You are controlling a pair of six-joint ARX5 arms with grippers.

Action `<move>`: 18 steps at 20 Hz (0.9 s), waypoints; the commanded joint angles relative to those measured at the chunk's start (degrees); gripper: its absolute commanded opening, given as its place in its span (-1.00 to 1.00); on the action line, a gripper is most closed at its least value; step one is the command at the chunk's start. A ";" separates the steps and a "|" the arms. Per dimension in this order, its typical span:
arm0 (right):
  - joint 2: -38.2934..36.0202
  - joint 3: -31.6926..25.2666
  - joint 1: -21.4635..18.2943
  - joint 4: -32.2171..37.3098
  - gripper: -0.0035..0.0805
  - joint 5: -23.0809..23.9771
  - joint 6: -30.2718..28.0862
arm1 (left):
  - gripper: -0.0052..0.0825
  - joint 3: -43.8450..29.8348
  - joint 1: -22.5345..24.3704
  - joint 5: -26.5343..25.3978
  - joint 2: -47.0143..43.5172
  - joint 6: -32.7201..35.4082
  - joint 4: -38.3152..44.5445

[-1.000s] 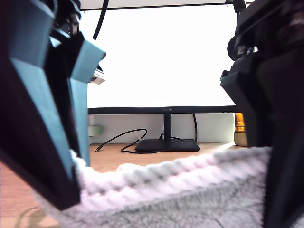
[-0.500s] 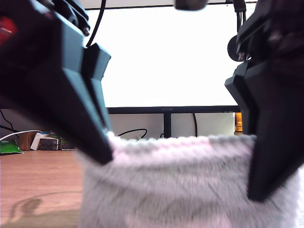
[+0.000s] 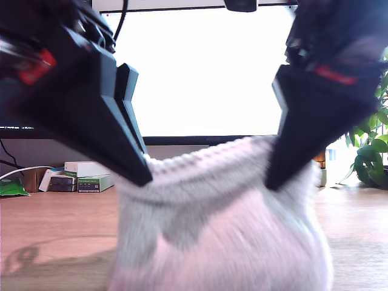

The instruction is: Fold the tea towel to a neat square and place it to the right

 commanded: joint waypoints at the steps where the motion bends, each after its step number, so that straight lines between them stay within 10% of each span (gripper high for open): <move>1: 2.40 0.28 -0.96 1.70 -0.94 0.68 0.00 | -0.94 -0.96 2.12 -0.85 -0.35 0.74 0.98; 18: 12.04 2.67 -7.30 10.91 -0.95 4.55 -0.74 | -0.94 -0.96 8.48 -1.29 8.31 3.52 12.20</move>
